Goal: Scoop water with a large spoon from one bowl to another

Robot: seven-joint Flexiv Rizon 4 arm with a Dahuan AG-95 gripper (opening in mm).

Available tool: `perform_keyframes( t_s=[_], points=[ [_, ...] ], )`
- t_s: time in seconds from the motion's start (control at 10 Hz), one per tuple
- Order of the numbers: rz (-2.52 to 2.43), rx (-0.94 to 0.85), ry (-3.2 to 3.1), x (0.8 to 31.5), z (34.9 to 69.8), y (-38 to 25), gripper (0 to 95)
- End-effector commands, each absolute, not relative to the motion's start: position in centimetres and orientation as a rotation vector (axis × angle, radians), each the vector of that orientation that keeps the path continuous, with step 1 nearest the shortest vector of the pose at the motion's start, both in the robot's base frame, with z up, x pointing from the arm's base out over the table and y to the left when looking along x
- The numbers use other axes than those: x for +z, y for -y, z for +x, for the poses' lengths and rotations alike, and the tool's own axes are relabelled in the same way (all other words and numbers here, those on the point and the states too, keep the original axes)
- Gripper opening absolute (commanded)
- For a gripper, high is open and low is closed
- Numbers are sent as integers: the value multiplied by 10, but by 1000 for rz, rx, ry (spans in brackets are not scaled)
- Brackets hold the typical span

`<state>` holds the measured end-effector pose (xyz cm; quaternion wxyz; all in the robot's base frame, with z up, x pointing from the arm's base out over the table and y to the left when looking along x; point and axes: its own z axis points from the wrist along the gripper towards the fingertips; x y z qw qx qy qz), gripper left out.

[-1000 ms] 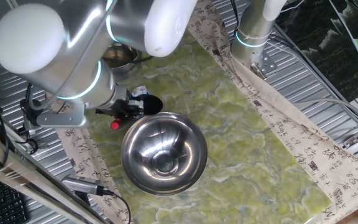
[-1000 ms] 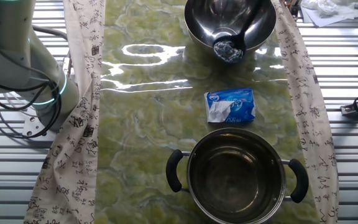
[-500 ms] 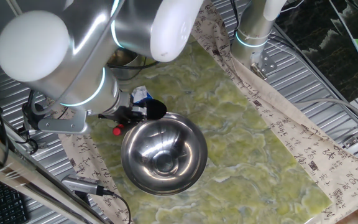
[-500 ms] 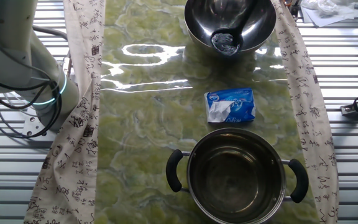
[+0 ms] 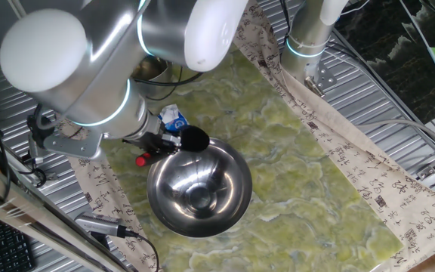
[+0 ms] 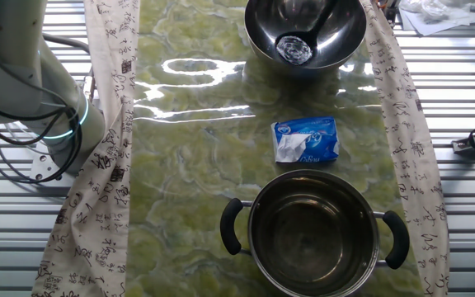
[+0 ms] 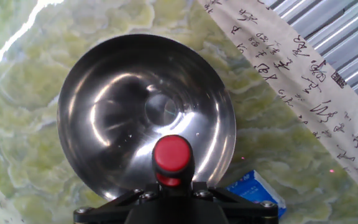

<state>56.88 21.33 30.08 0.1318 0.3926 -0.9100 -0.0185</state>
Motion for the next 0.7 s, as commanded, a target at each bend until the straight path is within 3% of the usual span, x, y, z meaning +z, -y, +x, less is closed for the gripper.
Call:
perform_keyframes(
  t_s=[0.1, 0.7],
  points=[
    [1044, -76, 2693, 300, 568, -215, 0],
    [828, -71, 2775, 299, 568, -216, 0]
  ],
)
